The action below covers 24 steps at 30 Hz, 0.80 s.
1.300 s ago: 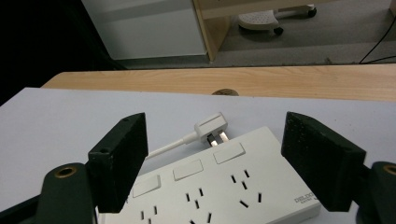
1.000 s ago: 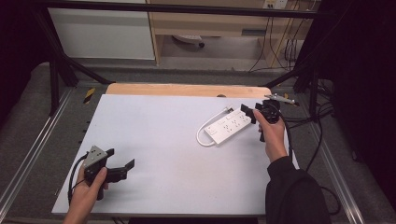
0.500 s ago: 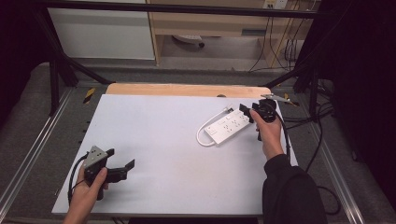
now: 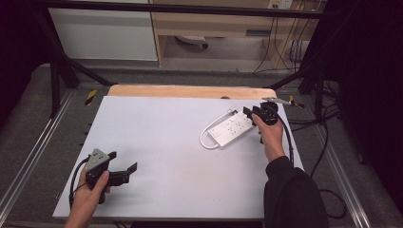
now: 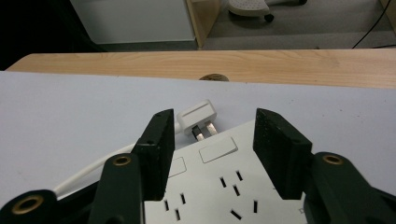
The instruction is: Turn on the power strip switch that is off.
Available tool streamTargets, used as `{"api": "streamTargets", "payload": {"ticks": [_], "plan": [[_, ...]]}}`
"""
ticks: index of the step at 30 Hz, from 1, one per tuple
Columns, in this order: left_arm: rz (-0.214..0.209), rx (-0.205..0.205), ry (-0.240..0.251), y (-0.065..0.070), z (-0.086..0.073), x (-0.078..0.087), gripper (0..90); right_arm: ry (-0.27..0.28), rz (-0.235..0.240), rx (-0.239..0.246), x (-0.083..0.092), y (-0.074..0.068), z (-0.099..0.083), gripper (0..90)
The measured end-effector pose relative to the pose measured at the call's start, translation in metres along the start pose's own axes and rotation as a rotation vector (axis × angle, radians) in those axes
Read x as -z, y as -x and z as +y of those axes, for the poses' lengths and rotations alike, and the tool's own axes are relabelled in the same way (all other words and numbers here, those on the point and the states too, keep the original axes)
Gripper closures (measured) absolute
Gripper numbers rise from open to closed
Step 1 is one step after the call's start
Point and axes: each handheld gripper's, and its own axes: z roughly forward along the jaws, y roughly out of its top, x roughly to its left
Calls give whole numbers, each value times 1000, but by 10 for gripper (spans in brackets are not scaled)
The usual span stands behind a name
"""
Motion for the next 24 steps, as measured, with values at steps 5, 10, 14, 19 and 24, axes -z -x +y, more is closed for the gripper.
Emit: {"api": "streamTargets", "payload": {"ticks": [5, 10, 14, 19, 24], "plan": [[-1, 0, -2, 0, 0, 0, 60, -9, 7, 5, -2, -2, -2, 572], [-1, -4, -1, 0, 0, 0, 60, -19, 17, 17, -7, -4, -6, 648], [0, -3, -2, 0, 0, 0, 60, -22, 24, 20, -11, -6, -9, 686], [-1, -1, -2, 0, 0, 0, 59, -26, 29, 29, -14, -9, -11, 716], [-1, -4, -2, 0, 0, 0, 60, -26, 36, 37, -16, -12, -13, 751]]}}
